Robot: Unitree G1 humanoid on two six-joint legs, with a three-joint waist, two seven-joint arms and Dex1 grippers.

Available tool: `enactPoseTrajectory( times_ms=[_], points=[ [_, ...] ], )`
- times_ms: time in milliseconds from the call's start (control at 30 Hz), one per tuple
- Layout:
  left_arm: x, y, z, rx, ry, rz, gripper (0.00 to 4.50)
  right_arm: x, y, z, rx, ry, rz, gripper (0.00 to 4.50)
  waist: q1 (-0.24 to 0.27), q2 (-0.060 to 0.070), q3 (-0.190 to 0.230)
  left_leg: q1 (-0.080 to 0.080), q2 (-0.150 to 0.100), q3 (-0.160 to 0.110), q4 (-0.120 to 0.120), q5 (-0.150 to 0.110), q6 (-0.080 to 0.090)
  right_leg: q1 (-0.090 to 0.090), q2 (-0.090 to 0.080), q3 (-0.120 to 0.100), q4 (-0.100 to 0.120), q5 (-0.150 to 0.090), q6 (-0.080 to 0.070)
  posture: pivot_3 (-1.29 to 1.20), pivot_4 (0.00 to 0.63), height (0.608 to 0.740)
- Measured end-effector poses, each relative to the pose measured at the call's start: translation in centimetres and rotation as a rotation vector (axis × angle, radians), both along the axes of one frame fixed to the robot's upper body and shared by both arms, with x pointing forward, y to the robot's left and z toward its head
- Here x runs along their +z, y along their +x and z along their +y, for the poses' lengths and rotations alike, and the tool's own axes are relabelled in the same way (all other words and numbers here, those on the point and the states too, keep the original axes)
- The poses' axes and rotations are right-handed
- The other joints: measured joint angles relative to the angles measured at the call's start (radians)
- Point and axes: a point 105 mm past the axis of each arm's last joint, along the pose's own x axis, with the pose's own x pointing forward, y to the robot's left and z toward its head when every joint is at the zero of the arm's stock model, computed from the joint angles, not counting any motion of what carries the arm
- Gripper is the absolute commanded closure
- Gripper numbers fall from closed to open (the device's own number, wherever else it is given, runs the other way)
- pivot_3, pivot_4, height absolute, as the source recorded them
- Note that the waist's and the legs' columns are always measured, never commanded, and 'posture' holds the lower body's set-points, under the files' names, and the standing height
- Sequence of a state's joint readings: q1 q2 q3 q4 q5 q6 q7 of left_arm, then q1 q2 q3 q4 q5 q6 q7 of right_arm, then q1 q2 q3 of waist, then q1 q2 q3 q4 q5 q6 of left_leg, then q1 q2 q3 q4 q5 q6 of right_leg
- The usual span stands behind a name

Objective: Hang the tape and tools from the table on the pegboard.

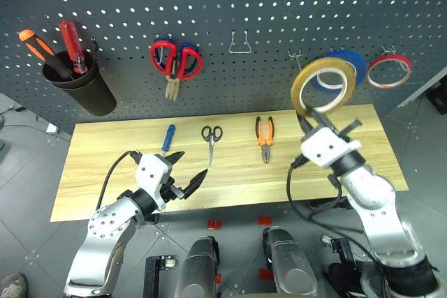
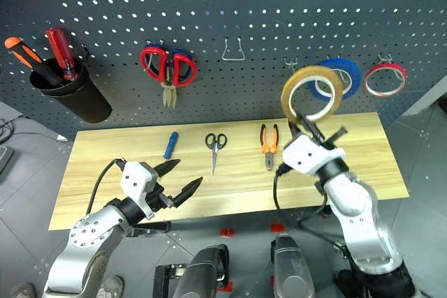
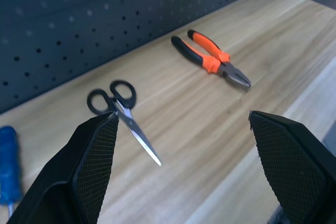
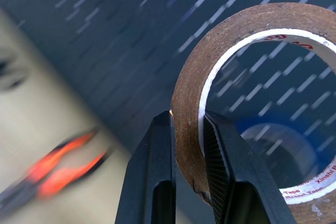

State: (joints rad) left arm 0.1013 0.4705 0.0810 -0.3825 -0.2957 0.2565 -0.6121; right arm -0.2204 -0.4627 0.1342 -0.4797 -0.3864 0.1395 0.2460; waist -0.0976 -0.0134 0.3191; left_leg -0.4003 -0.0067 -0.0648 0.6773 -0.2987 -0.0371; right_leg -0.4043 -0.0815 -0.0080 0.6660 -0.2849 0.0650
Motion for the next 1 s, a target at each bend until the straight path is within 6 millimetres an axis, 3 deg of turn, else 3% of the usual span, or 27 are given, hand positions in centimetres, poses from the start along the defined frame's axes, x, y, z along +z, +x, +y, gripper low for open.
enactPoseTrajectory(
  times_ms=[200,400,633,1000],
  points=[
    [0.5,0.5,0.1,0.009,-0.014,-0.018,0.31,-1.6,3.7,-0.3,0.018,0.013,0.082,4.05,-0.003,0.0,0.0,-0.002,0.0,0.003,0.0,0.001,-0.001,-0.001,-0.001,0.001,-0.003,0.0,0.0,-0.19,0.302,0.74],
    [0.6,0.5,-0.1,-0.005,-0.027,-0.017,0.31,-2.3,5.8,-0.4,0.026,0.015,0.112,4.05,-0.01,0.0,0.0,-0.001,0.0,0.003,0.0,0.001,0.002,-0.001,-0.001,0.001,0.001,0.0,0.0,-0.18,0.304,0.74],
    [1.2,0.5,-0.7,-0.052,-0.061,-0.03,0.31,-2.0,6.2,-0.1,0.053,0.003,0.089,4.05,-0.01,0.0,0.0,-0.001,0.0,0.003,0.001,0.001,0.001,-0.001,-0.001,0.001,0.001,0.0,0.0,-0.18,0.3,0.74],
    [6.3,2.3,-2.4,-0.072,-0.096,-0.218,0.31,-2.0,6.1,-0.1,0.058,-0.003,0.091,4.05,-0.01,0.0,0.0,-0.001,0.0,0.004,0.002,0.002,0.0,-0.001,-0.001,0.001,0.002,0.0,0.0,-0.18,0.281,0.74]
  ],
)
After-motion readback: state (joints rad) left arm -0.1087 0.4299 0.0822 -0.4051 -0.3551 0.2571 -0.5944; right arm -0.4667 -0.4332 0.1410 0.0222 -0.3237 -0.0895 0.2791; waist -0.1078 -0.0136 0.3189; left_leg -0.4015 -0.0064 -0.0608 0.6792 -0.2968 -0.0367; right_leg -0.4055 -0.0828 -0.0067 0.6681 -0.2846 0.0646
